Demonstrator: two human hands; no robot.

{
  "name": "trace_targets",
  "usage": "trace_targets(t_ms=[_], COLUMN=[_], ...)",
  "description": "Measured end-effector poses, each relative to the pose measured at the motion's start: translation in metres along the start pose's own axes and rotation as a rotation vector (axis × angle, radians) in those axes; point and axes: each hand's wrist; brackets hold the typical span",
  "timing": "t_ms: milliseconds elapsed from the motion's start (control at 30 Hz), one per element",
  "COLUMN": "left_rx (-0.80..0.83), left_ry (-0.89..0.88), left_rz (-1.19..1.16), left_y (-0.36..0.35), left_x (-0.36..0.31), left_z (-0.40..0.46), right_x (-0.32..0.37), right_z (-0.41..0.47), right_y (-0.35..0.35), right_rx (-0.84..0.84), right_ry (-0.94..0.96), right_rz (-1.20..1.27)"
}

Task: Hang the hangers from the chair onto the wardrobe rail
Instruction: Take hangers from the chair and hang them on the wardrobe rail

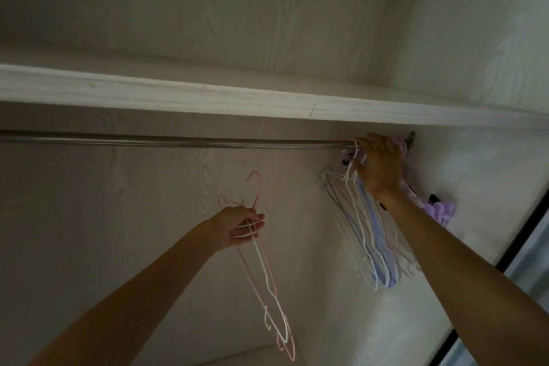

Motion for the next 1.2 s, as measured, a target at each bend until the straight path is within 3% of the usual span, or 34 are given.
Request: trace_targets(t_ms=[233,500,633,667,700,767,800,833,1000,1100,1200], left_rx=[0.036,0.087,0.156,0.197,0.242,0.295,0.3,0.3,0.291,0.288,0.187], left_ry=[-0.016,-0.002,-0.025,-0.04,-0.051,-0.081,-0.085,-0.086,-0.104,-0.101,-0.093], left_rz=[0.006,0.037,0.113,0.185,0.257,0.338,0.349,0.348,0.319,0.255,0.179], left_y=[-0.007,-0.018,-0.024,-0.025,-0.027,-0.032,-0.035,-0.038,-0.049,-0.05,-0.047], left_x=[-0.001,-0.001,0.001,0.002,0.006,0.014,0.02,0.026,0.049,0.05,0.048], left_z=[0.002,-0.007,-0.017,-0.019,-0.023,-0.028,-0.03,-0.033,-0.046,-0.05,-0.054], right_x=[-0.003,0.009,0.018,0.028,0.038,0.058,0.062,0.063,0.045,0.037,0.025], right_z=[-0.002,-0.012,-0.037,-0.053,-0.075,-0.121,-0.142,-0.161,-0.197,-0.193,-0.189], right_y=[0.007,0.011,0.014,0.019,0.024,0.028,0.028,0.027,0.035,0.036,0.039], right_rx=[-0.045,0.169,-0.051,0.016,0.251,0.958,1.167,1.251,1.103,0.896,0.726], right_ry=[-0.048,0.104,0.116,0.084,-0.006,-0.277,-0.352,-0.407,-0.657,-0.593,-0.468], right_rz=[-0.09,-0.235,-0.035,0.121,0.316,0.624,0.673,0.727,0.963,0.891,0.767])
Point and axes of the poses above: each hand's wrist, its own z-axis towards the middle knuckle, its own y-axis out of the back of the hand, x = y × z, and after that the axes turned 14 degrees about -y, right-handed
